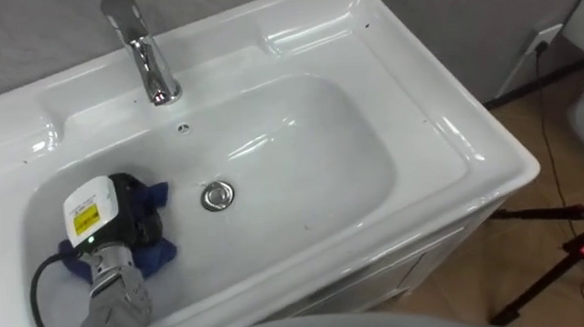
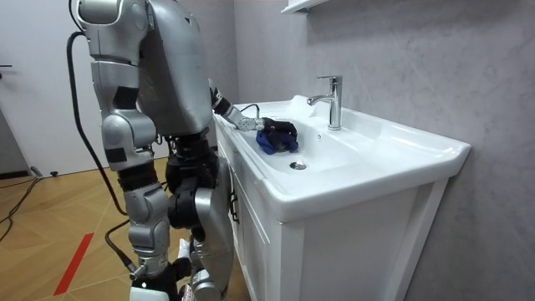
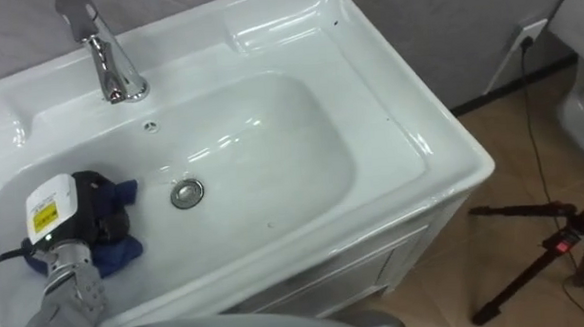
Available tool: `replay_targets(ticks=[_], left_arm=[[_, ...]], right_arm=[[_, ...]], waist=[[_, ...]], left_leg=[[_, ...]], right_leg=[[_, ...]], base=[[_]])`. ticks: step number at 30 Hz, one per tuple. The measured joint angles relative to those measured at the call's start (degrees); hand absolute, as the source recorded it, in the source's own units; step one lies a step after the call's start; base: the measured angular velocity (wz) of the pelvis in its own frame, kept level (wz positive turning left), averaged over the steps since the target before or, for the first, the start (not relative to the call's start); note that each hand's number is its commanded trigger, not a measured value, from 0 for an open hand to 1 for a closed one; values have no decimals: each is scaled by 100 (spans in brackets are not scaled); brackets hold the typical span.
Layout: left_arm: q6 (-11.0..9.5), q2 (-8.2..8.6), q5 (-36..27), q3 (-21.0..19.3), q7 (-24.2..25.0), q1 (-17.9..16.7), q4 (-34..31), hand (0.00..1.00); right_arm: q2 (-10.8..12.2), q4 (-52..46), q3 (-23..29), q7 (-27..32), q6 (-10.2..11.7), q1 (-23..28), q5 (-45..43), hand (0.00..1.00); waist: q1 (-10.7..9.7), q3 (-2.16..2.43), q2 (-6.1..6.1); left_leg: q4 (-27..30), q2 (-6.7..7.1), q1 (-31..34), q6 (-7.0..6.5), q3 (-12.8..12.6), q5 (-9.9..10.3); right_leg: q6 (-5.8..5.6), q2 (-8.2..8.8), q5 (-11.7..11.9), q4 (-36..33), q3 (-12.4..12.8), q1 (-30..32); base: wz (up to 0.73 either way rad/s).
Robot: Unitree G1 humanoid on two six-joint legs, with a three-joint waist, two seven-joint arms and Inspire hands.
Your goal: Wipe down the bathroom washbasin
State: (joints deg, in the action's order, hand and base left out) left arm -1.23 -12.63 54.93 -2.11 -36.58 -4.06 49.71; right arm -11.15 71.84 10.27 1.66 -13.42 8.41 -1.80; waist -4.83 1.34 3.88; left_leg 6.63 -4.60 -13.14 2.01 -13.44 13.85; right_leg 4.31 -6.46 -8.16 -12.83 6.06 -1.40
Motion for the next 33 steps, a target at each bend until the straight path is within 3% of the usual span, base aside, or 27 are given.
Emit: replay_targets(ticks=[5, 15, 18, 22, 26, 27, 30, 33], left_arm=[[105, -14, 216, 3, -81, -34, 2, 100], [273, -10, 188, 4, 8, -61, -95, 100], [287, 14, 48, 4, 65, -53, -226, 100], [461, 125, -153, 22, 184, -25, -630, 100], [558, 234, -424, 18, 229, -70, -968, 100], [619, 284, -486, 19, 250, -58, -1107, 100], [683, 287, -599, 20, 369, -58, -1558, 100], [695, 290, -596, 51, 394, -60, -1786, 100]], right_arm=[[-19, 6, -1, -103, 2, -36, 41, 0], [-17, -6, -18, -316, 171, -116, 272, 0], [-18, -10, -68, -305, 211, -128, 276, 0], [9, 81, -244, -293, 297, -170, 484, 0], [52, 100, -244, -177, 358, -199, 632, 0], [86, 100, -247, -140, 380, -235, 631, 0], [193, 87, -396, -95, 538, -342, 917, 0], [211, 43, -618, -96, 723, -398, 1353, 0]], waist=[[-2, 30, 41], [-110, 11, 8], [-118, -10, -16], [-155, -47, -78], [-162, -56, -88], [-189, -66, -95], [-172, -154, -134], [-130, -159, -157]], left_leg=[[10, 5, 57, -1, 0, -2], [84, 12, 40, -3, 172, -12], [103, 27, 62, -3, 259, -12], [114, 43, 159, -8, 434, -15], [123, 41, 276, -10, 490, -16], [124, 44, 339, -12, 559, -18], [133, 33, 367, -5, 598, -30], [143, 26, 461, -3, 609, -31]], right_leg=[[0, 10, 19, 8, -6, 19], [5, 54, -2, 48, -113, -56], [5, 80, -39, 12, -156, -47], [0, 128, -63, 39, -310, -42], [2, 150, -56, 117, -409, -2], [3, 160, -55, 124, -469, 30], [16, 157, -44, 140, -508, 35], [26, 154, -20, 238, -541, 35]], base=[[0], [7], [11], [22], [15], [24], [12], [5]])
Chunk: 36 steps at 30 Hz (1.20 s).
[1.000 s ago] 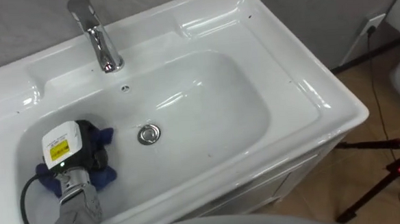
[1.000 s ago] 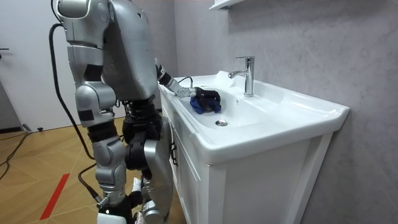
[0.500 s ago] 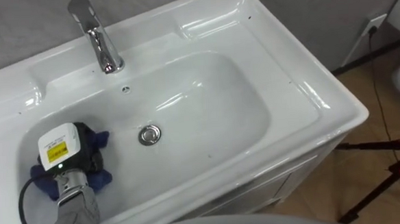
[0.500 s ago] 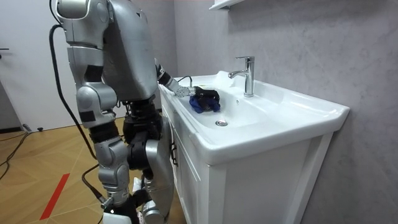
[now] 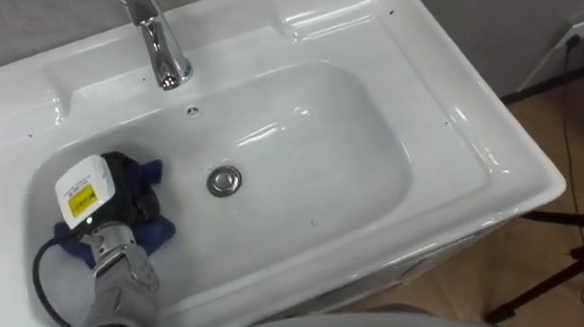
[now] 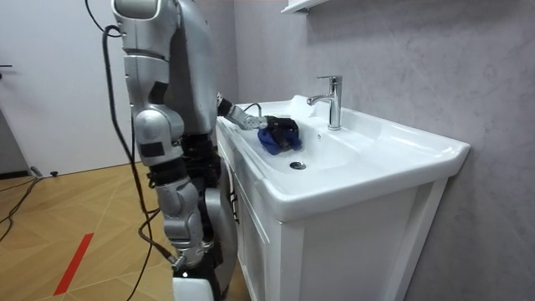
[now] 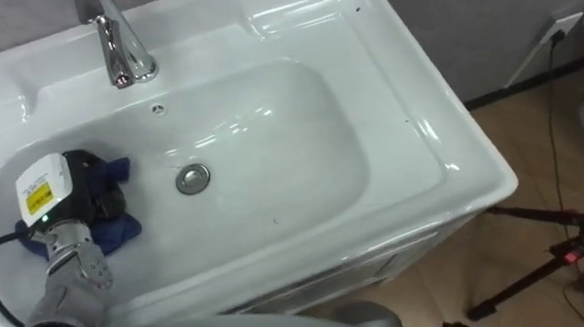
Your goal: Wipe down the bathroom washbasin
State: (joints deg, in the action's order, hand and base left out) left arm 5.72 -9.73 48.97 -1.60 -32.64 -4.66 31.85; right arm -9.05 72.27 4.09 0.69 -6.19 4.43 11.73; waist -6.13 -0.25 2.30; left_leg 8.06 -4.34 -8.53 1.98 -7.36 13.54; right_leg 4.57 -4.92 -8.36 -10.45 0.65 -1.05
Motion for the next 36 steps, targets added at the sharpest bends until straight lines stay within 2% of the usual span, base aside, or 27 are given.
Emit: replay_targets(ticks=[2, 6, 7, 13, 14, 16, 20, 24, 29, 36], left_arm=[[18, 9, 6, 29, 80, 0, -239, 100], [22, 3, 10, 73, 93, -26, -1152, 100], [13, 3, 9, 97, 93, -122, -1397, 100], [-37, -16, 45, -28, 63, -214, -2067, 100], [-51, -39, 46, -41, 43, -214, -2149, 100], [-116, -202, 64, -48, -106, -209, -2396, 100], [-117, -321, 68, -49, -182, -210, -2670, 100], [-118, -419, 69, -49, -190, -219, -2949, 100], [-117, -443, 91, -51, -206, -224, -2960, 100], [-97, -473, 353, -107, -206, -239, -2962, 100]], right_arm=[[7, -23, -87, -5, 108, -15, 152, 0], [19, -56, -134, -53, 207, 31, 447, 0], [19, -56, -149, -74, 247, 30, 465, 0], [10, -35, -165, -137, 361, 138, 422, 0], [10, -30, -166, -139, 367, 151, 422, 0], [-2, 14, -167, -153, 368, 166, 424, 0], [-53, 125, -173, -210, 367, 157, 458, 0], [-77, 129, -258, -206, 364, 165, 526, 0], [-97, 127, -284, -161, 362, 163, 510, 0], [-111, 128, -280, -87, 360, 198, 402, 0]], waist=[[5, -2, 0], [46, -5, -1], [46, 1, 10], [150, 5, 11], [159, 5, 11], [166, 9, 18], [176, 28, 63], [206, 7, 97], [224, -8, 126], [363, 5, 137]], left_leg=[[38, 9, 68, 0, 57, 0], [47, 11, 145, 0, 138, 0], [47, 11, 167, 0, 142, 0], [53, 9, 189, 0, 179, 0], [56, 11, 189, 0, 179, 0], [58, 15, 189, 0, 178, 0], [58, 22, 180, 0, 177, 0], [58, 20, 138, 0, 180, 0], [58, 23, 117, 0, 182, 0], [59, 25, 139, 0, 194, 0]], right_leg=[[-2, 25, 3, 22, -85, 3], [-8, 41, 10, 111, -193, -4], [-8, 46, 10, 140, -224, -8], [-4, 48, 13, 164, -254, -9], [-4, 50, 13, 164, -256, -10], [-4, 55, 13, 162, -264, -12], [-5, 61, 14, 167, -260, -21], [-5, 59, 14, 179, -260, -70], [-7, 61, 12, 192, -258, -100], [-7, 66, 12, 205, -294, -95]], base=[[16], [15], [14], [4], [0], [0], [0], [0], [0], [2]])
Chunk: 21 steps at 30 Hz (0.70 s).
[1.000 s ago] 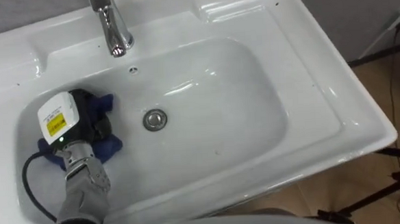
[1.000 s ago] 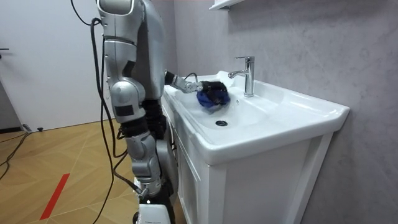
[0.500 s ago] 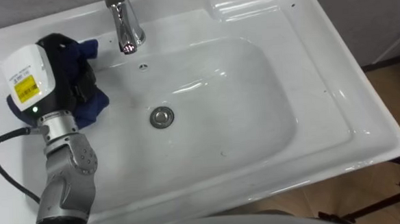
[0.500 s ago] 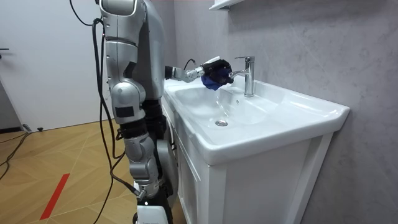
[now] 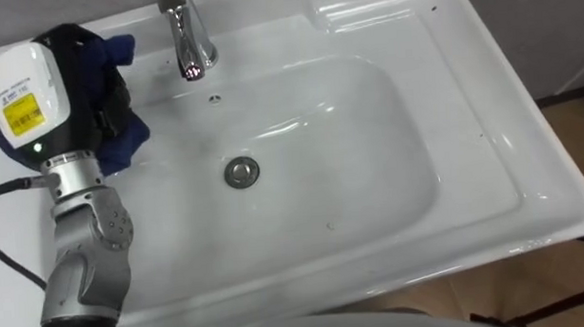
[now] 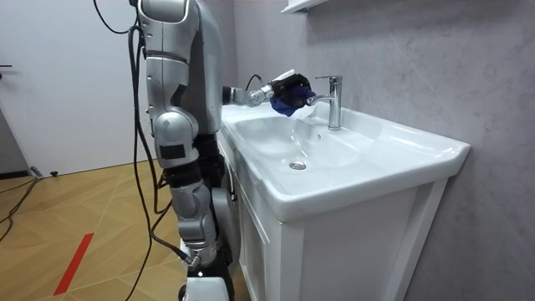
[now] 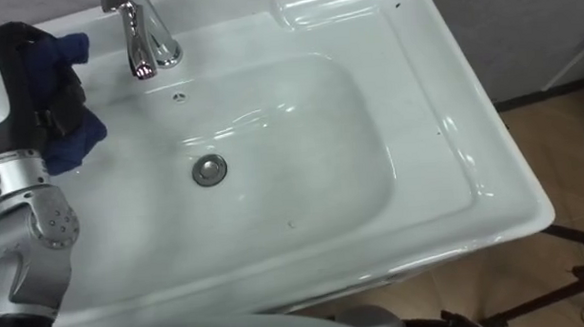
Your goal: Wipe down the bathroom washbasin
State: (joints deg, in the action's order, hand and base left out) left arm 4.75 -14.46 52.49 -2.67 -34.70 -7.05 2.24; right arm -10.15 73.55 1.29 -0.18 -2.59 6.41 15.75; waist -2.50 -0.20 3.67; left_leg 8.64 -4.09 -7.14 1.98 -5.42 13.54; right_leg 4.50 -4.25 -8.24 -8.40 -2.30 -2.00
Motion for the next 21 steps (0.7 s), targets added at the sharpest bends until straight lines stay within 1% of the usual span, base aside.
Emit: replay_targets(ticks=[2, 4, 8, 10, 11, 12, 14, 15, 18, 19, 21], left_arm=[[3, -4, 8, -109, 0, -23, 0, 100], [7, -48, 22, -271, 0, -71, -1, 100], [4, -48, 31, -440, -20, -114, 3, 100], [-41, -48, 23, -455, -133, -338, 83, 100], [-41, -48, 19, -456, -148, -393, 115, 100], [-38, -49, 6, -459, -187, -476, 201, 100], [-32, -50, 13, -537, -195, -531, 408, 100], [-6, -50, -19, -662, -192, -557, 522, 100], [87, -51, -247, -1002, -179, -668, 559, 100], [143, -51, -304, -1091, -164, -685, 561, 100], [164, -51, -343, -1205, -139, -725, 561, 100]], right_arm=[[-6, 1, 0, 9, 0, 12, -8, 0], [-20, -6, 8, 35, 0, 42, -4, 0], [-45, 17, -8, 45, -3, 109, 25, 0], [-60, 1, -20, 75, -3, 171, 78, 0], [-60, 0, -20, 83, -3, 173, 81, 0], [-60, -1, -16, 92, -3, 177, 80, 0], [-75, 16, 4, 92, -10, 246, 67, 0], [-95, 20, 5, 85, -17, 242, 28, 0], [-111, 35, 4, 73, -124, 207, 12, 0], [-127, 47, 4, 63, -132, 232, -4, 0], [-142, 46, 3, 47, -130, 227, -33, 0]], waist=[[0, 9, 8], [55, 27, 33], [173, 30, 50], [275, 35, 76], [291, 37, 80], [301, 34, 88], [363, 29, 104], [434, 32, 118], [437, 33, 114], [448, 33, 118], [461, 38, 128]], left_leg=[[0, -4, -3, 0, 5, 0], [0, -6, -17, 0, 6, 0], [-1, -3, -91, 0, 8, 0], [-6, -1, -158, 0, 11, 0], [-5, -1, -159, 0, 24, 0], [-5, 5, -156, 0, 87, 0], [3, 8, -162, 0, 106, 0], [6, 8, -152, 0, 111, 0], [10, 43, -96, -5, 235, -35], [10, 57, -96, -12, 249, -44], [10, 81, -96, -29, 254, -61]], right_leg=[[0, 1, 0, -6, -24, -10], [0, 0, 0, -22, -27, -10], [0, 0, 0, -22, -31, -81], [0, -2, 0, -20, -25, -137], [0, -1, 0, -20, -37, -145], [-1, 9, -1, -6, -103, -171], [-1, 15, -5, 0, -110, -154], [-1, 18, -5, -14, -131, -134], [-9, 63, -10, -19, -248, -102], [-19, 81, -22, -24, -250, -99], [-29, 109, -28, -33, -261, -103]], base=[[5], [0], [0], [-4], [12], [20], [13], [5], [16], [16], [7]])
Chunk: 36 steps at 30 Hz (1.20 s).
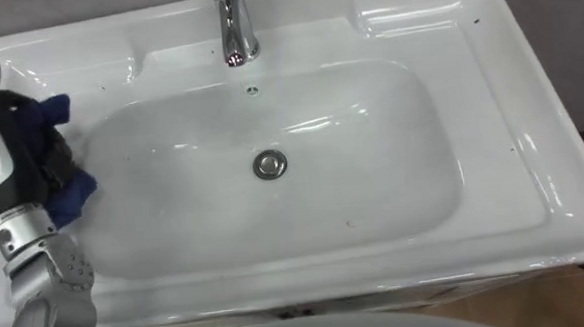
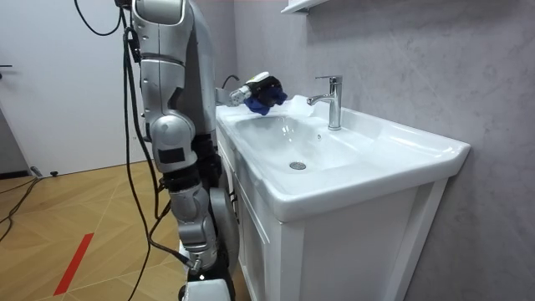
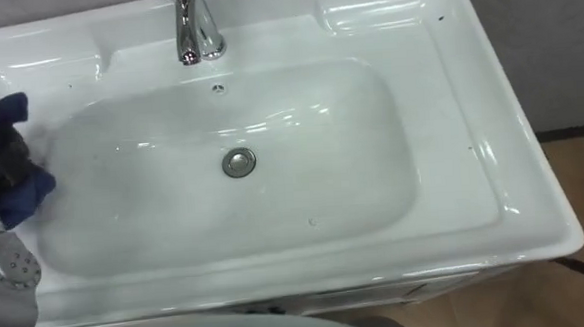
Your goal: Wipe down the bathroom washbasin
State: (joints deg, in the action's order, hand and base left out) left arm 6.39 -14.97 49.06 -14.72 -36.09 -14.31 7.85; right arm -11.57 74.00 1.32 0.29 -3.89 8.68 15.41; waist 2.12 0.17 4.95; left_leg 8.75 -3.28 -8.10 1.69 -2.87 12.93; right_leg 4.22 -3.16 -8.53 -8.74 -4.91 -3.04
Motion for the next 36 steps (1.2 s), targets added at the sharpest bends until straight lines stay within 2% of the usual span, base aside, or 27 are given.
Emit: replay_targets(ticks=[6, 9, 17, 18, 19, 20, 25, 32, 36], left_arm=[[0, 28, -15, -103, 69, -240, 70, 100], [61, 65, -19, -85, 95, -315, 130, 100], [190, 74, -121, -86, 95, -335, 131, 100], [191, 75, -121, -86, 94, -336, 152, 92], [191, 75, -120, -86, 93, -336, 208, 60], [193, 75, -120, -86, 93, -336, 252, 0], [202, 81, -121, -86, 75, -336, 409, 0], [174, 94, -114, -87, -14, -335, 386, 0], [72, 93, -106, -88, -228, -302, 331, 0]], right_arm=[[6, -20, -8, -30, -16, 9, -152, 0], [5, -23, -8, -26, -125, 23, -162, 0], [2, -31, -7, -19, -251, -13, -267, 0], [3, -38, -4, -20, -251, -14, -276, 0], [3, -47, -2, -21, -252, -12, -295, 0], [3, -49, -2, -22, -252, -11, -310, 0], [5, -60, -2, -34, -328, 42, -327, 0], [4, -152, 2, -59, -314, 89, -441, 0], [3, -148, 0, -72, -314, 104, -448, 0]], waist=[[-3, 23, -51], [-16, 25, -67], [-13, 23, -76], [-12, 21, -83], [-12, 20, -84], [-13, 20, -84], [-21, -1, -101], [-29, 5, -75], [-40, 16, -49]], left_leg=[[-5, 11, -10, -3, -10, -1], [-4, 9, -12, -3, -9, -1], [-8, 9, -9, -3, -10, -1], [-15, 9, -18, -3, -11, -1], [-19, 9, -26, -3, -12, -1], [-20, 9, -28, -3, -12, -1], [-22, 9, -16, -3, -14, -1], [-16, 9, 2, -3, -12, -1], [-10, 10, 10, -3, -15, -1]], right_leg=[[-10, 10, 0, -13, -20, -22], [-10, 6, 0, -10, -24, -31], [-10, 6, 0, -6, -13, -25], [-10, 5, 0, -4, 6, -28], [-10, 4, 0, -4, 10, -32], [-10, 4, 0, -4, 11, -32], [-13, 4, -2, 0, 12, -24], [-13, 4, -2, 0, 2, -15], [-13, 5, -2, -5, 3, -5]], base=[[0], [1], [0], [-3], [0], [0], [0], [0], [0]])
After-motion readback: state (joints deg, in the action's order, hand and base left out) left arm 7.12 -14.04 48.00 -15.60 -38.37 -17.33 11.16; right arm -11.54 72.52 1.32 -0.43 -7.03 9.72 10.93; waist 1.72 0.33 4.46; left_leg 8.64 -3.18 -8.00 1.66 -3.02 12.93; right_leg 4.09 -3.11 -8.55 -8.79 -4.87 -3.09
